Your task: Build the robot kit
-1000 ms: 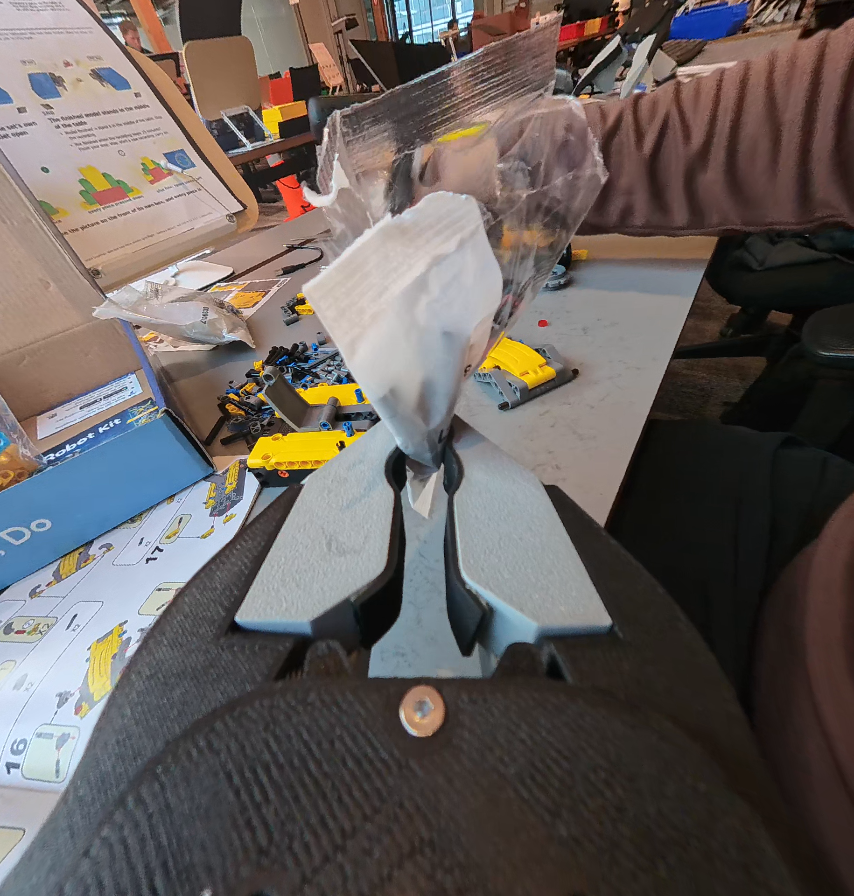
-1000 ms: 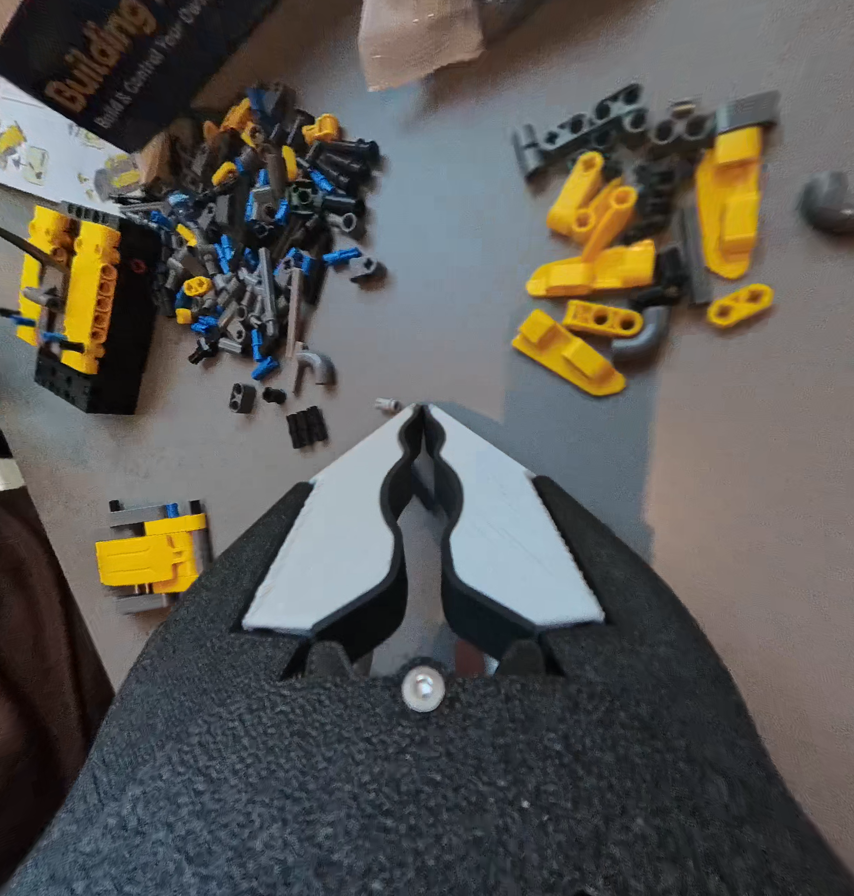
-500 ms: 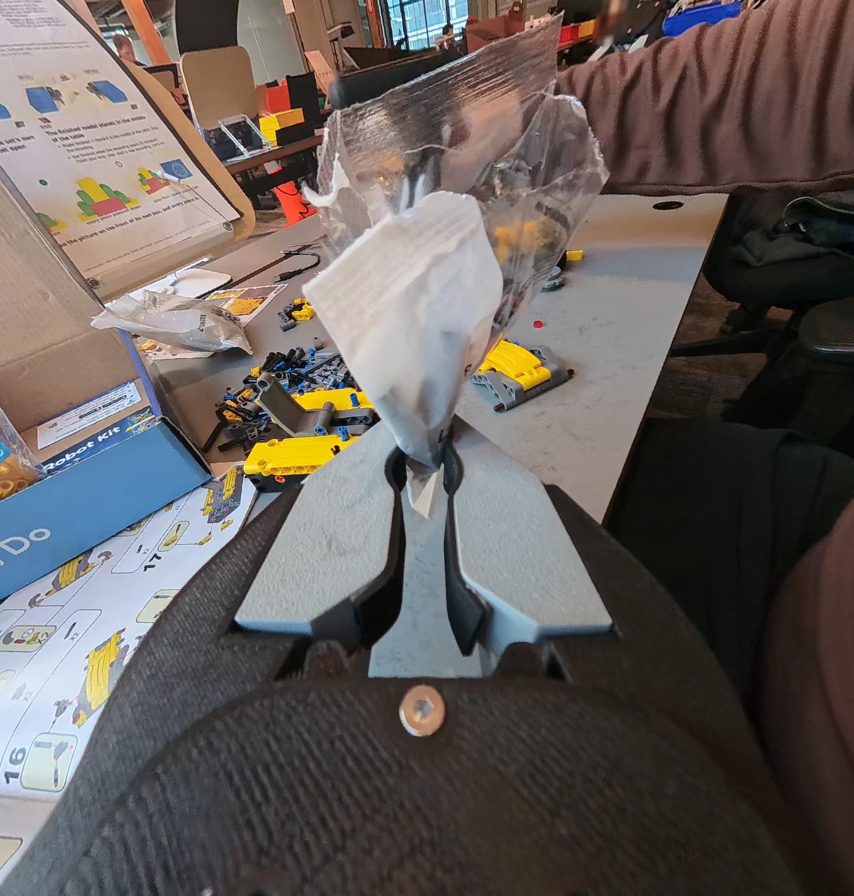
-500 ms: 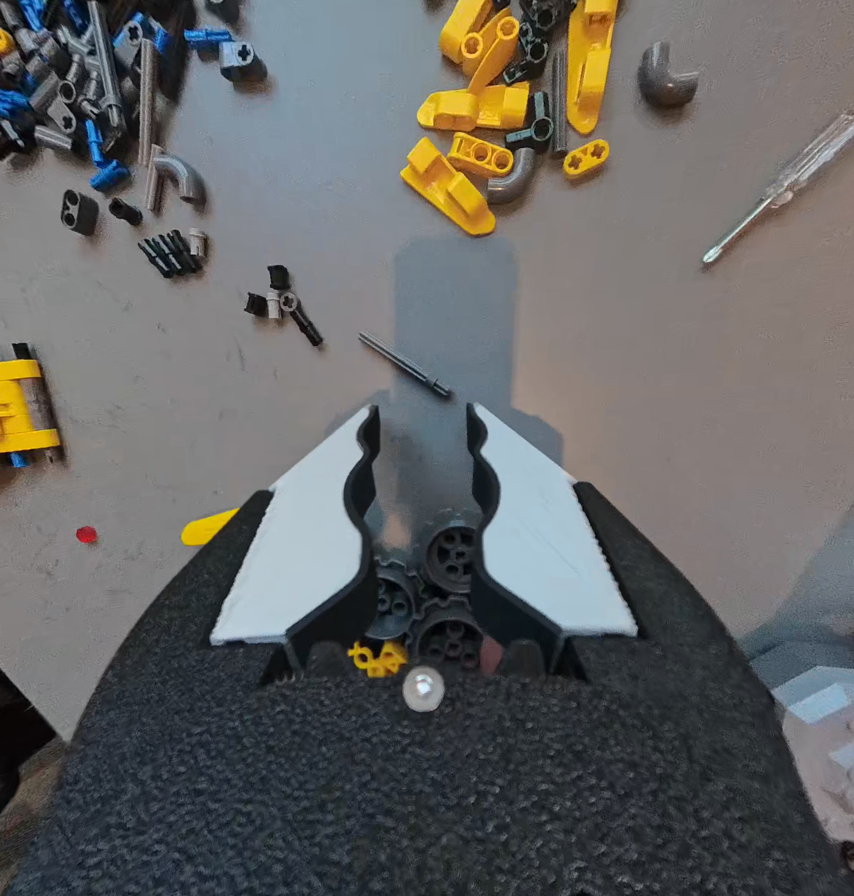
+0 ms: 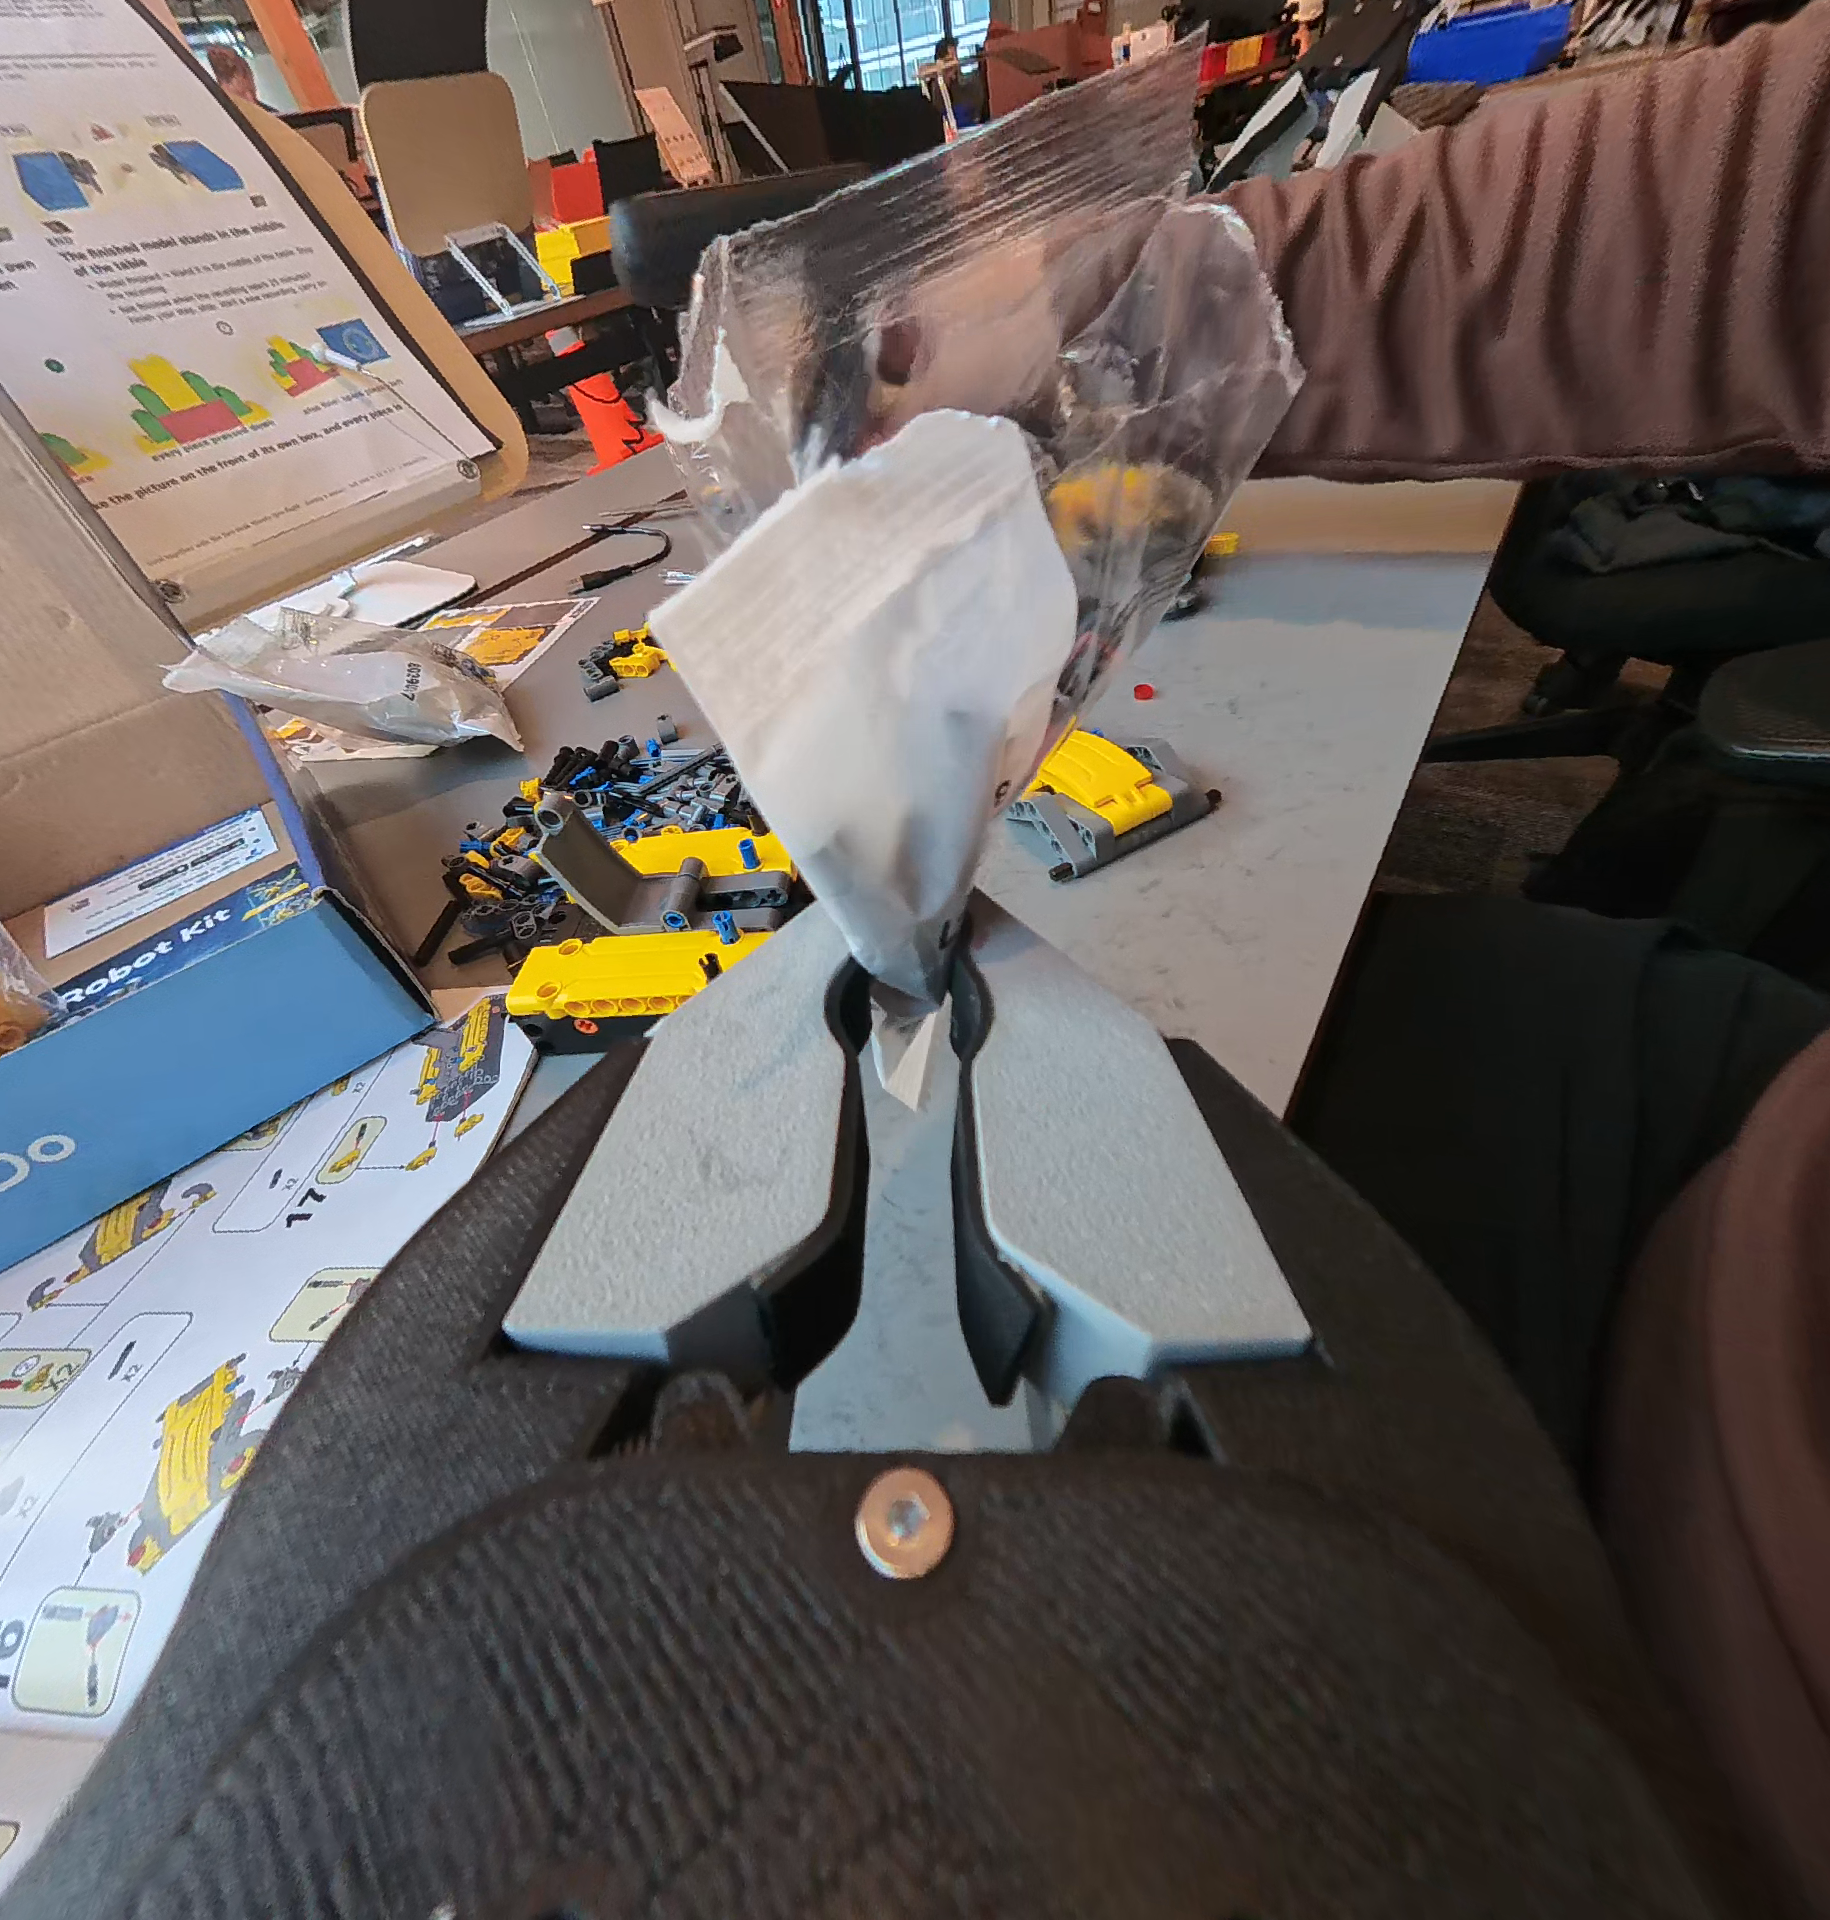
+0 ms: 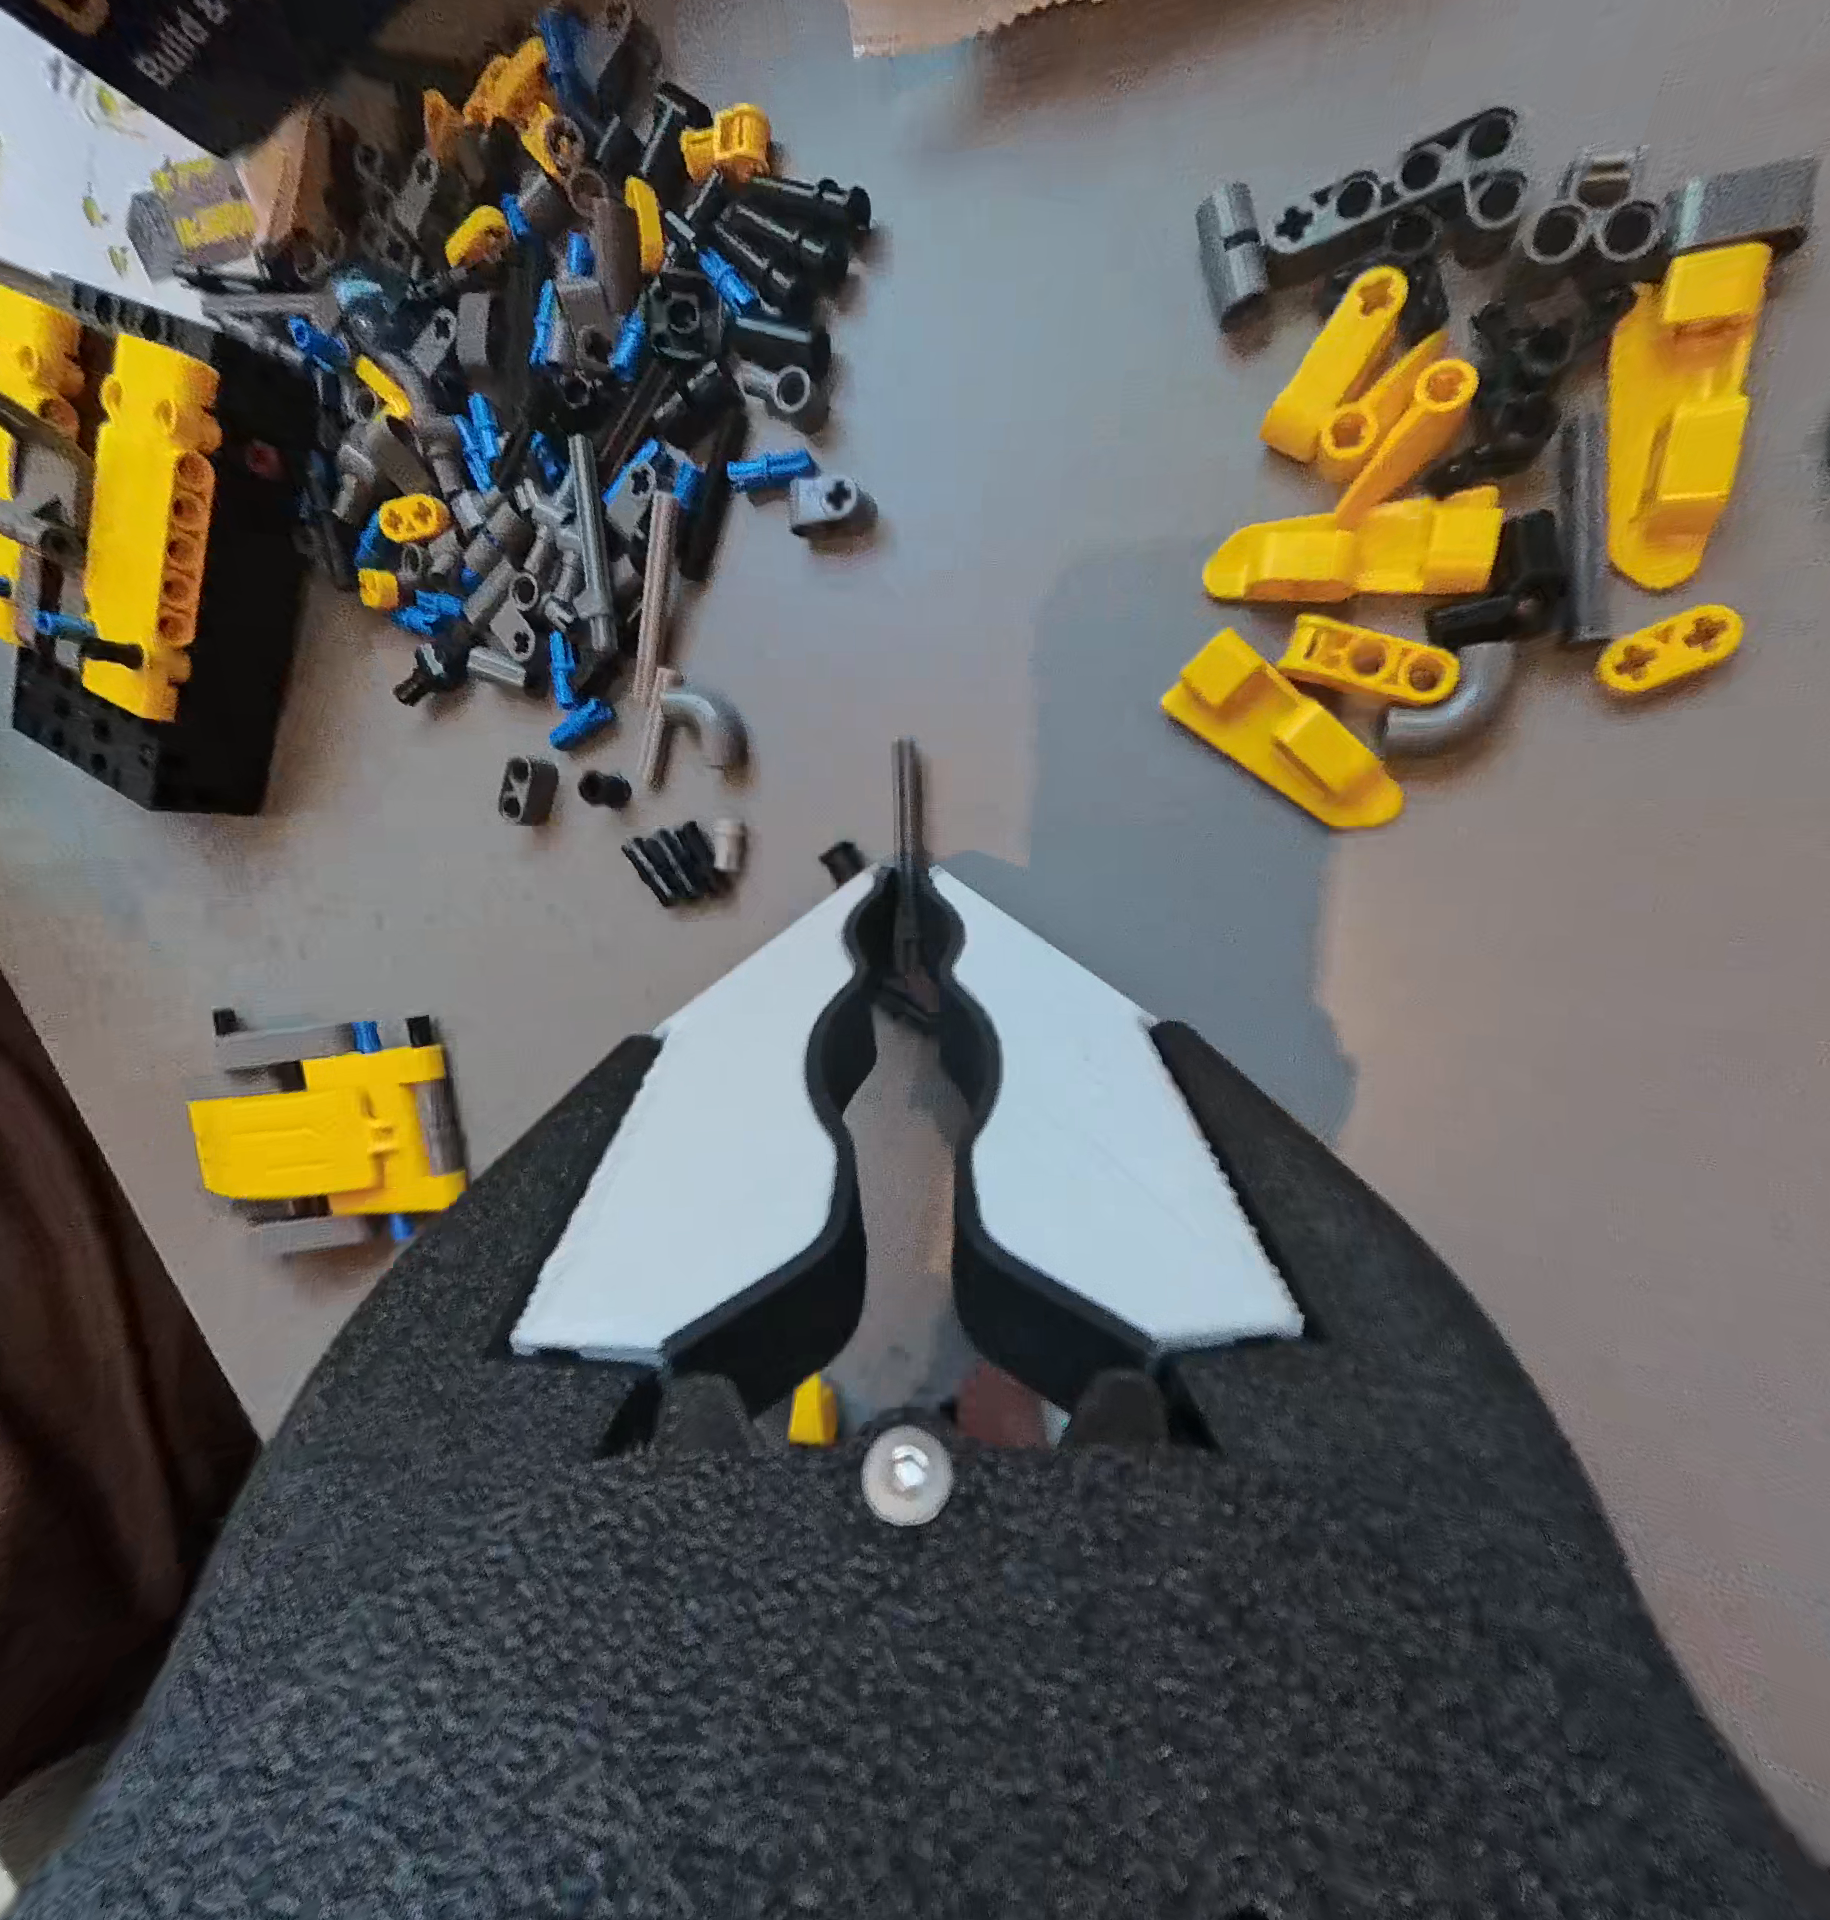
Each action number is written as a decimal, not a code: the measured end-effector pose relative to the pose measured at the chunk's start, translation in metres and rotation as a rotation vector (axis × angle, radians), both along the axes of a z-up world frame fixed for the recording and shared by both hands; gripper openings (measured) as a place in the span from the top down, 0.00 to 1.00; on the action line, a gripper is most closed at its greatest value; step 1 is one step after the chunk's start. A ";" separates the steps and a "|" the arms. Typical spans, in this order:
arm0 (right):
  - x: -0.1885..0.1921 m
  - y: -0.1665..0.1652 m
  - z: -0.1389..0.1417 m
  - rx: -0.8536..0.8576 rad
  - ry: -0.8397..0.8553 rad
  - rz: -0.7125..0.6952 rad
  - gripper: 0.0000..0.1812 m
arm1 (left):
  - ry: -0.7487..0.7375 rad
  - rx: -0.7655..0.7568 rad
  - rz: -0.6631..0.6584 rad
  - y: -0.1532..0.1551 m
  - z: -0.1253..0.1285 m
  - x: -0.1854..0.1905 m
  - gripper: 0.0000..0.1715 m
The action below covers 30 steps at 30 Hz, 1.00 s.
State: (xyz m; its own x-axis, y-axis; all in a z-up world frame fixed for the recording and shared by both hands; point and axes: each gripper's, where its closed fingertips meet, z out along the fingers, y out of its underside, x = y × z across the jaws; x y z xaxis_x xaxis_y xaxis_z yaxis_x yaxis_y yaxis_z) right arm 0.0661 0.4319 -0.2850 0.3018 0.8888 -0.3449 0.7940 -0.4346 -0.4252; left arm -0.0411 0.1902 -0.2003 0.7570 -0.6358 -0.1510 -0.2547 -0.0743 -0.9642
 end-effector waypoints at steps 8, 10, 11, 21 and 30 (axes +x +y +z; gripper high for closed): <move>-0.047 -0.023 0.011 -0.037 0.043 -0.049 0.98 | -0.005 0.007 -0.004 -0.001 0.001 0.000 0.96; -0.042 -0.016 0.023 -0.021 0.061 -0.076 0.95 | -0.002 0.010 -0.005 -0.002 0.001 0.000 0.96; -0.035 -0.012 0.027 -0.012 0.054 -0.100 0.90 | -0.001 0.011 -0.005 -0.002 0.001 0.000 0.96; 0.020 -0.001 0.024 0.000 0.028 -0.211 0.85 | 0.006 0.007 -0.010 -0.002 0.000 0.001 0.96; -0.034 0.006 -0.001 0.193 -0.160 0.009 0.95 | 0.011 0.010 -0.008 -0.002 0.000 0.002 0.96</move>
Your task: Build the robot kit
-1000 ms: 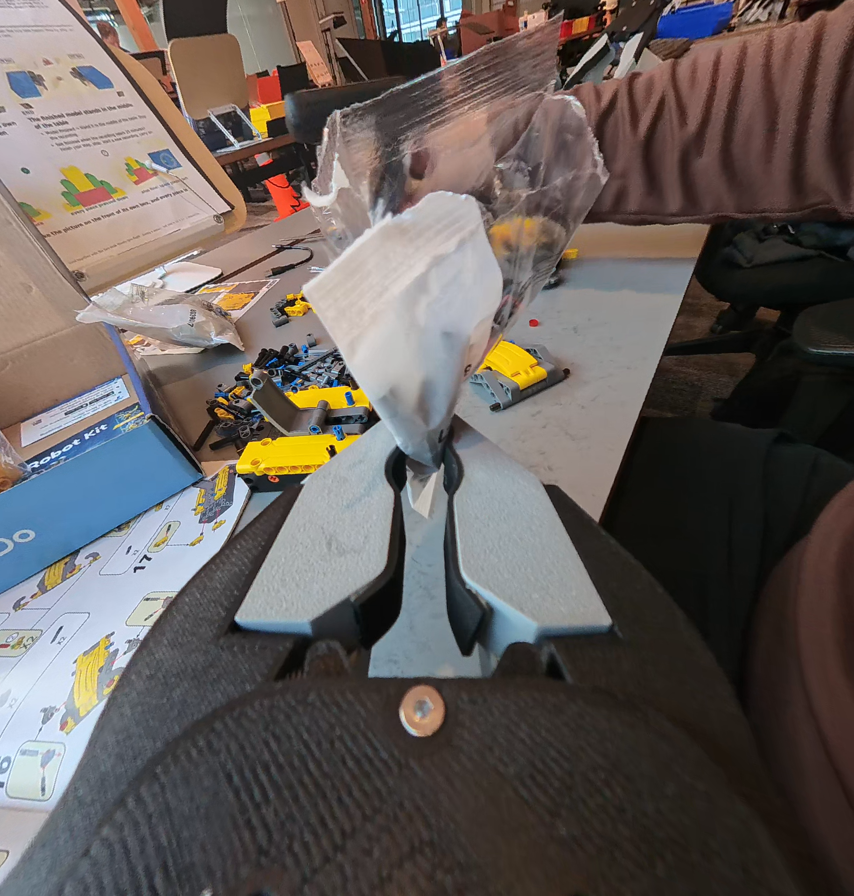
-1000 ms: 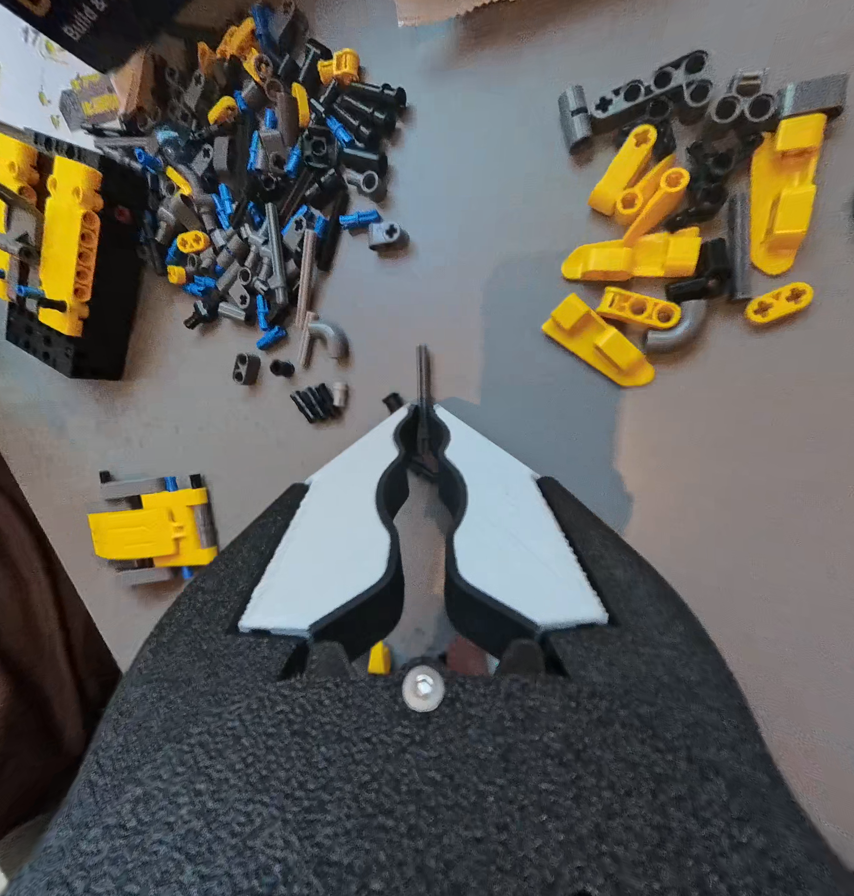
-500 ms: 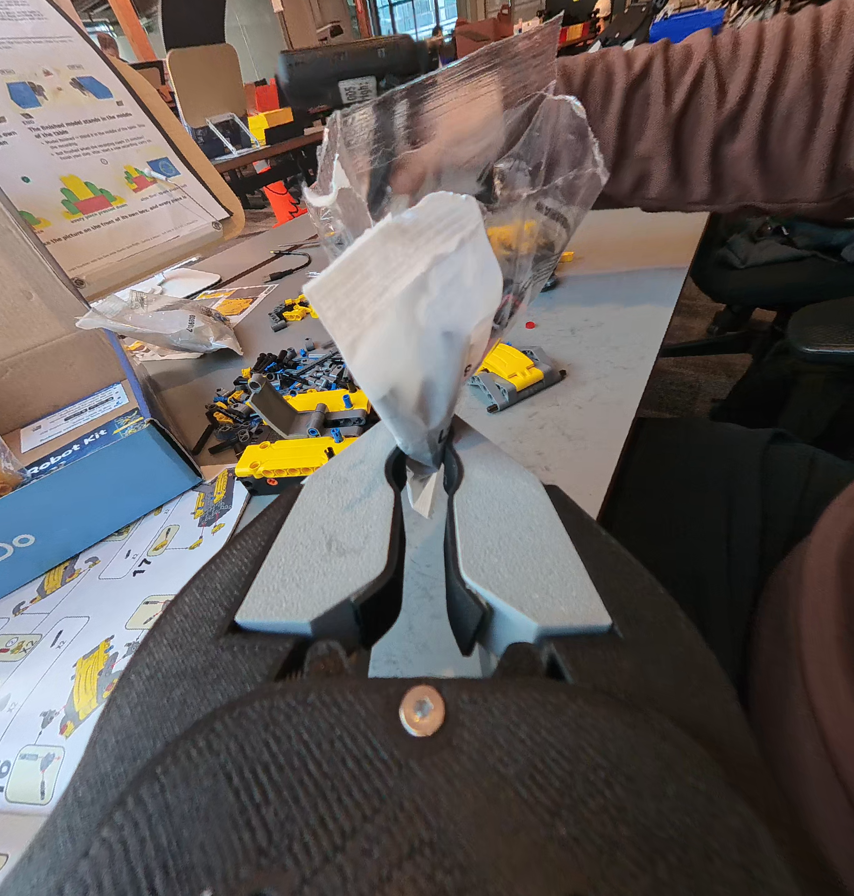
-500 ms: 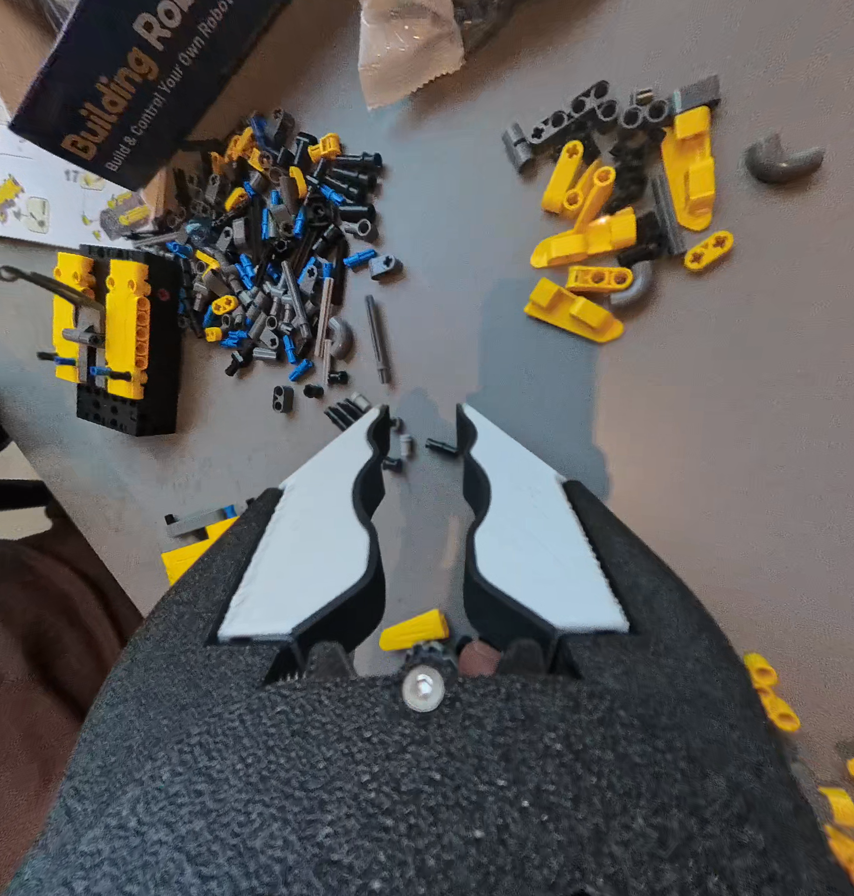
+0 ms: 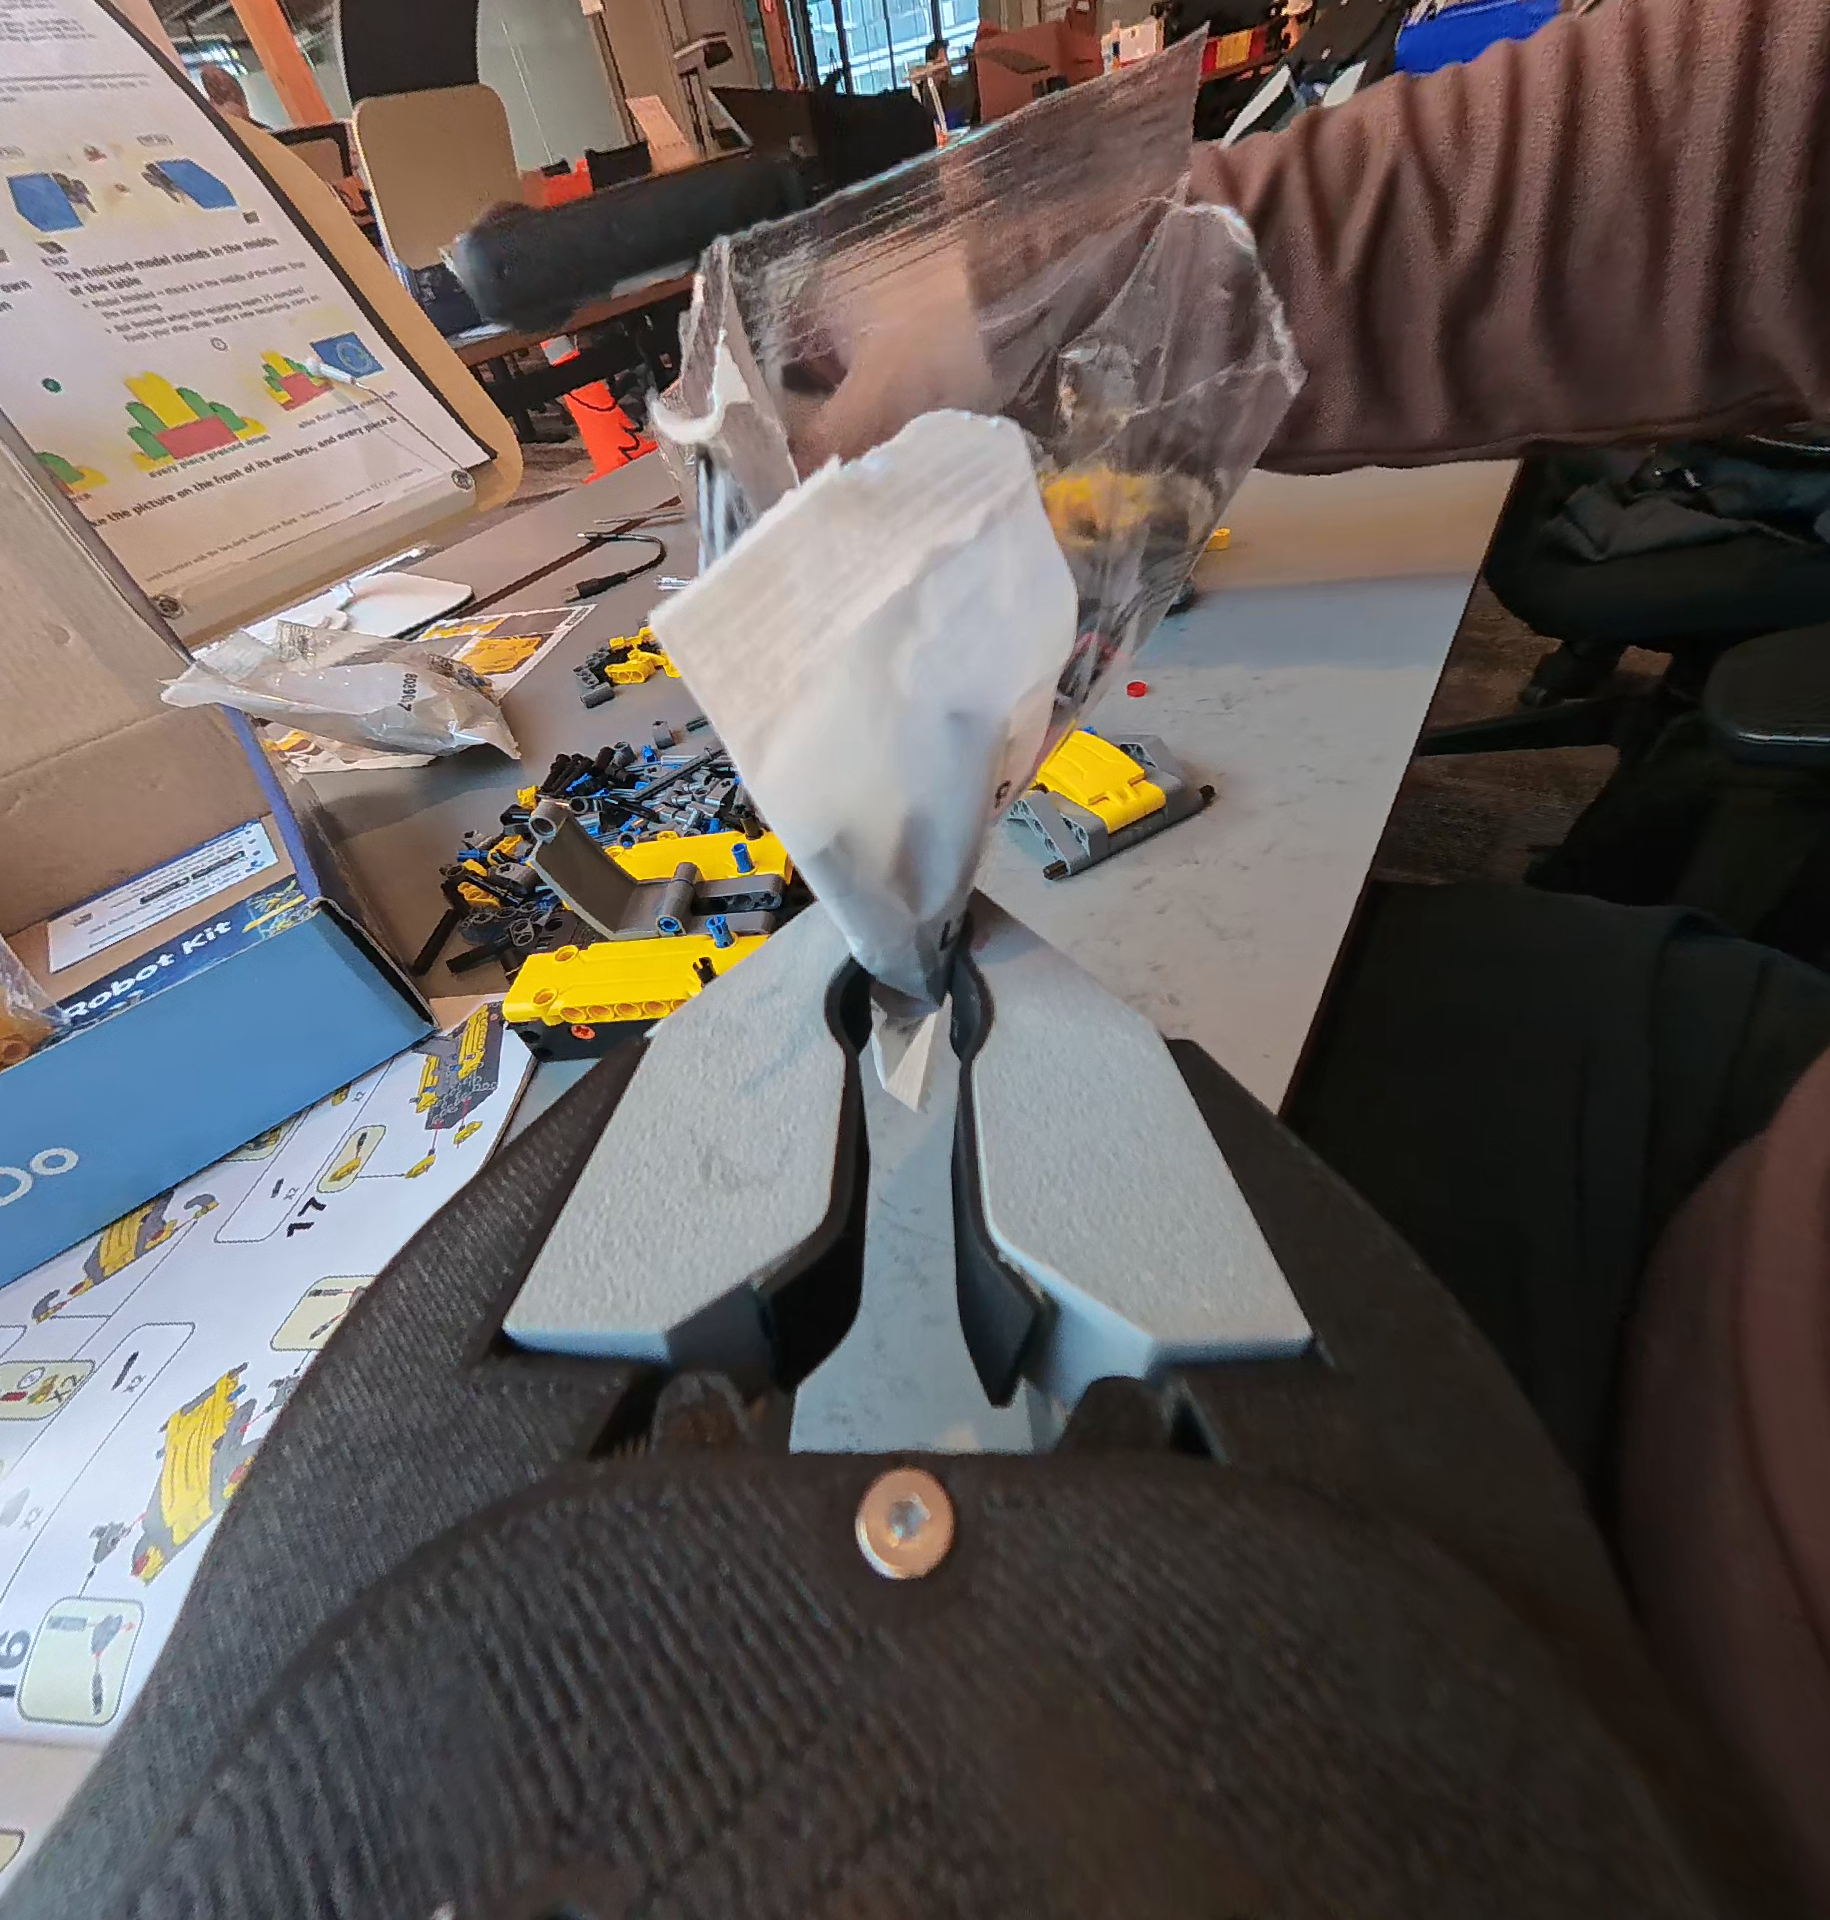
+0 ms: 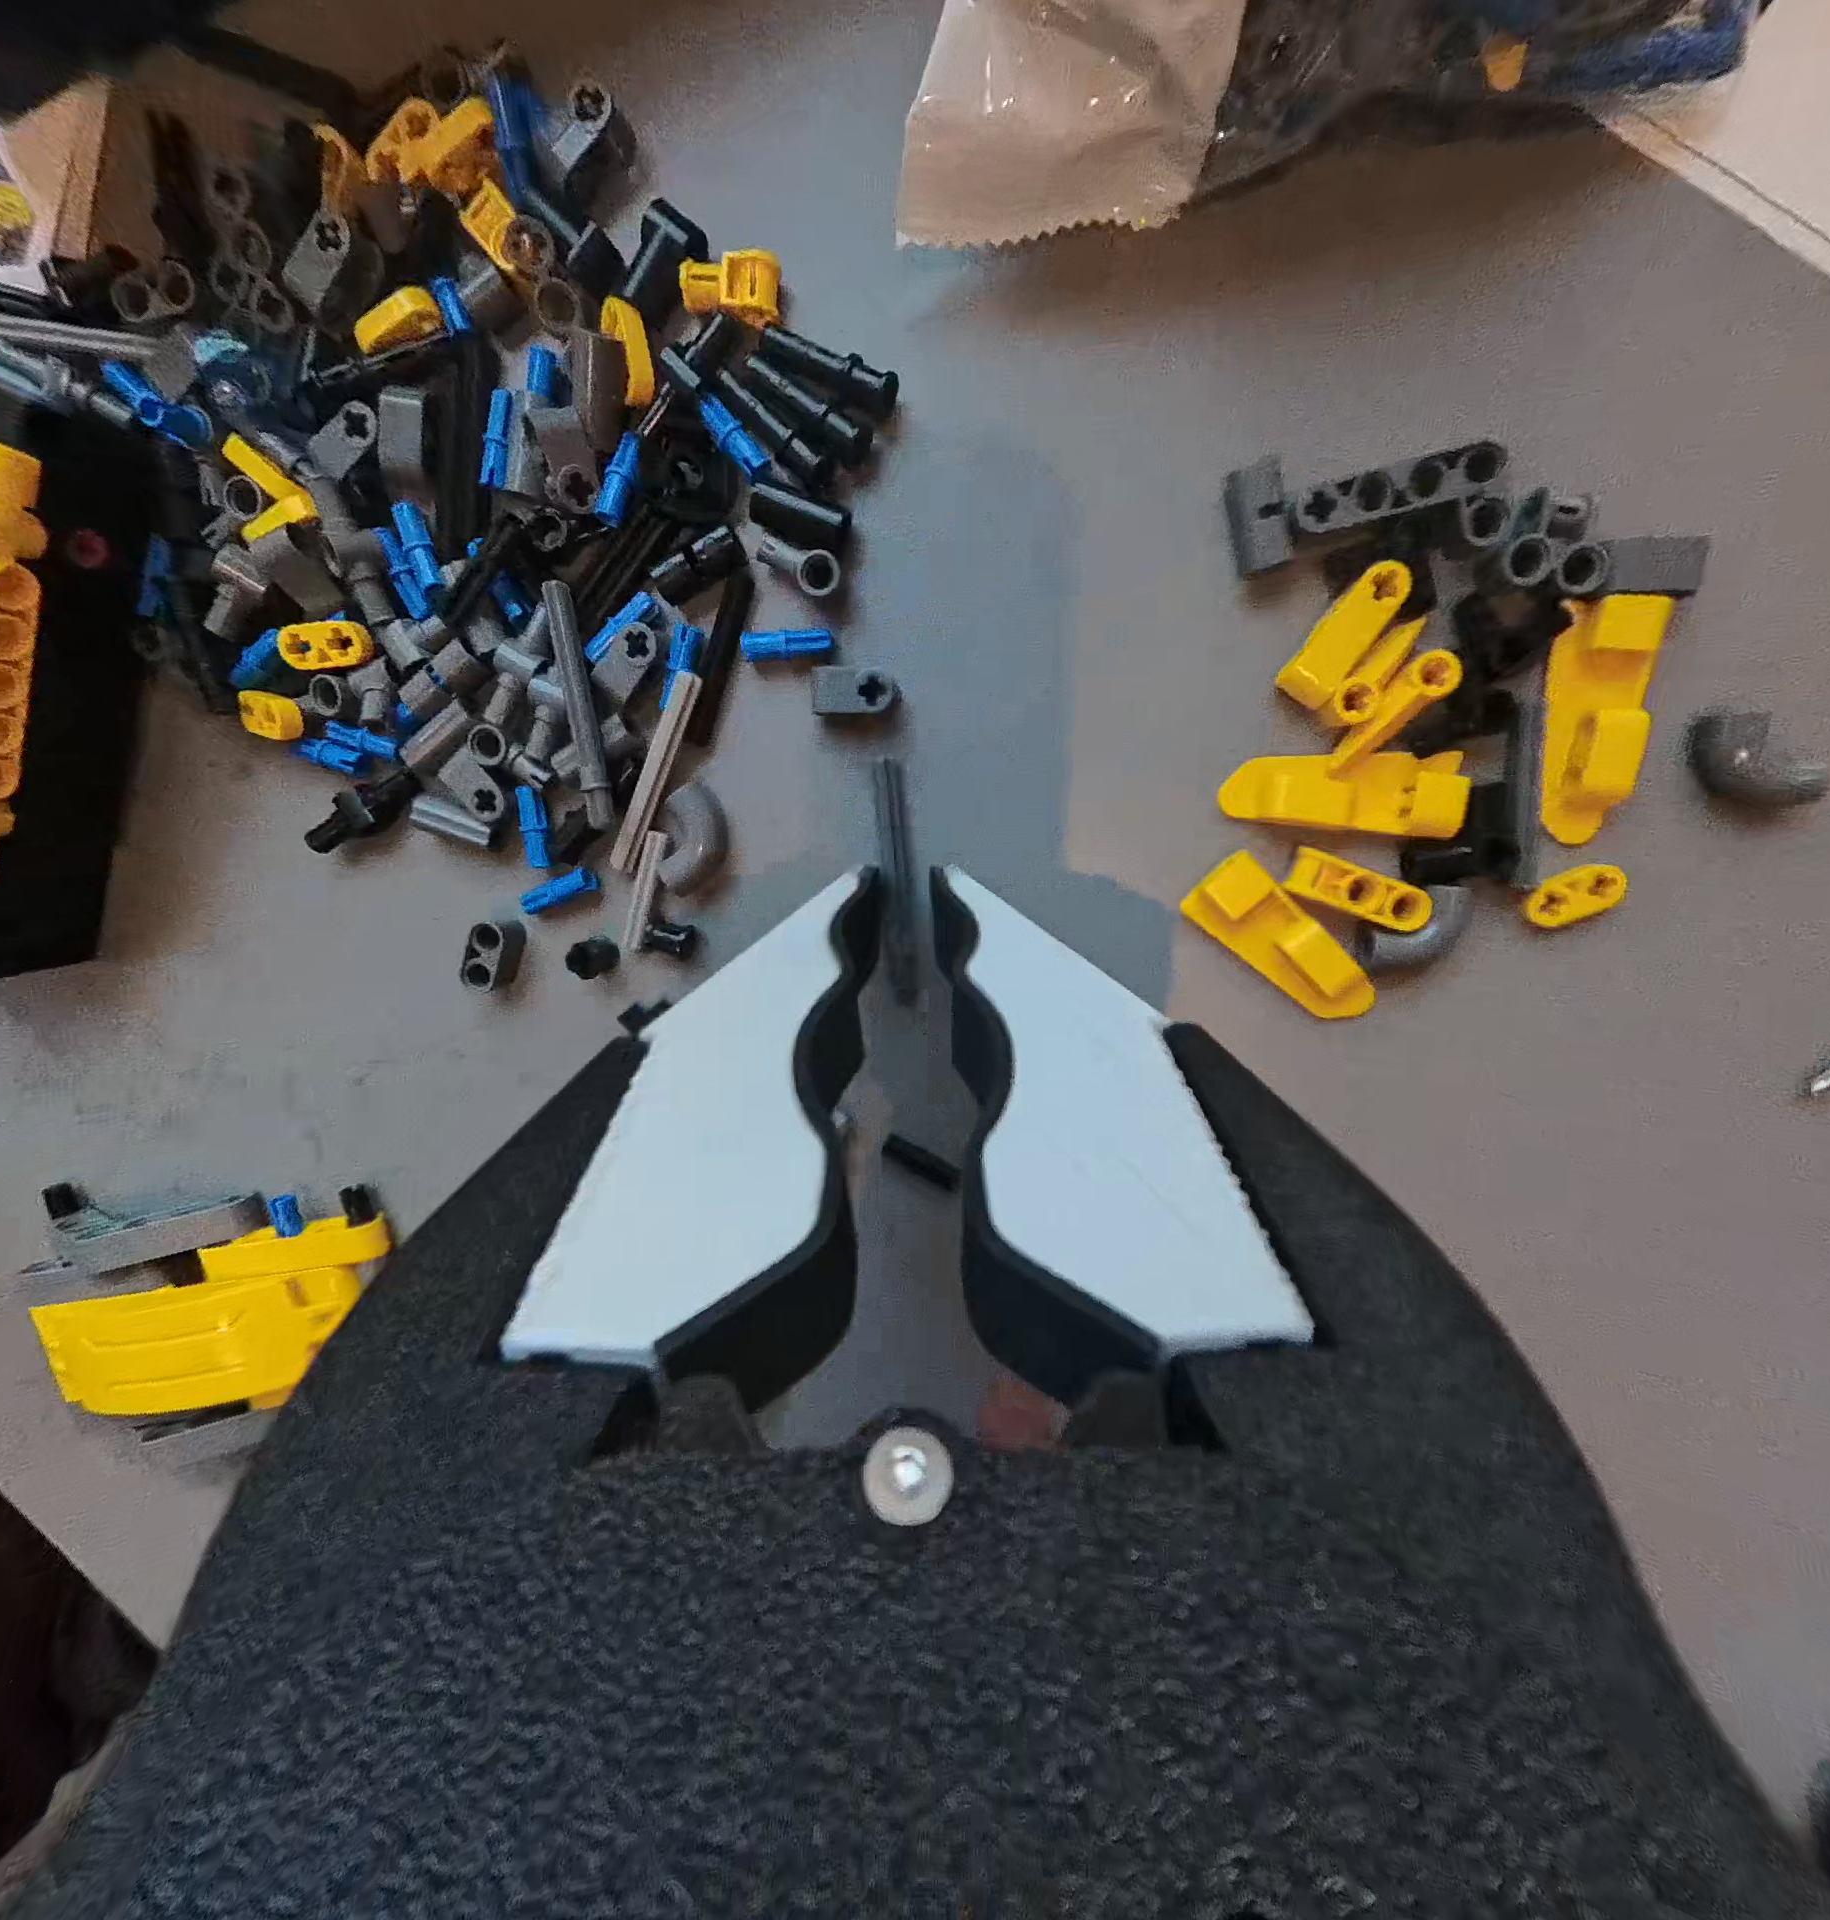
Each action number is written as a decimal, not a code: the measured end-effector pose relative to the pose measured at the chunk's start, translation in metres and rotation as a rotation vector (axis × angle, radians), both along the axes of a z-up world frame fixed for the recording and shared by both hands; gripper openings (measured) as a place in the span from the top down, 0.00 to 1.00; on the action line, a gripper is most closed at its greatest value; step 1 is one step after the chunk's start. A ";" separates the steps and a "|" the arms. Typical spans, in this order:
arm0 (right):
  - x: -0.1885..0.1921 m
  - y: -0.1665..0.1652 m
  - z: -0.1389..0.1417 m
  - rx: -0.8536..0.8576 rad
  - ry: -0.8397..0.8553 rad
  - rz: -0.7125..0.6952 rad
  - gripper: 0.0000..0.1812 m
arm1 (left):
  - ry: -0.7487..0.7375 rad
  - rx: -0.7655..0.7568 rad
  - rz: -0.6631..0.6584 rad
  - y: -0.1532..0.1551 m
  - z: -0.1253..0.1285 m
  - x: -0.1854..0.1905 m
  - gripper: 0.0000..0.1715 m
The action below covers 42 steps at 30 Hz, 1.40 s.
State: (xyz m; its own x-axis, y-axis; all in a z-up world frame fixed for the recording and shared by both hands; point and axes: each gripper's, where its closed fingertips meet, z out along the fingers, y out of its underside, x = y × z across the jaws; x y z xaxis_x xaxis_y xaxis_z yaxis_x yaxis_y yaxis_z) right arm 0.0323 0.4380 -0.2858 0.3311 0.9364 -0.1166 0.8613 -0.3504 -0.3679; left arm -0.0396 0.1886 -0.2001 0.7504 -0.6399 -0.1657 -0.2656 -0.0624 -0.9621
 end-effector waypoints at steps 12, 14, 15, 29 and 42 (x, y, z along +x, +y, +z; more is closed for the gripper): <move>0.065 0.003 0.013 -0.175 -0.039 -0.379 0.98 | 0.011 -0.026 -0.064 -0.006 -0.003 0.007 0.96; 0.079 0.003 0.016 -0.254 0.015 -0.523 0.98 | 0.018 -0.023 -0.077 -0.008 -0.004 0.009 0.96; 0.084 0.001 0.015 -0.282 0.027 -0.573 0.98 | 0.015 -0.026 -0.079 -0.009 -0.004 0.009 0.96; 0.047 -0.027 0.003 -0.354 0.360 -0.966 0.98 | -0.012 -0.017 -0.087 -0.020 -0.001 0.008 0.96; -0.024 -0.045 0.003 -0.334 0.376 -0.876 0.98 | -0.021 -0.033 -0.077 -0.019 -0.002 0.005 0.96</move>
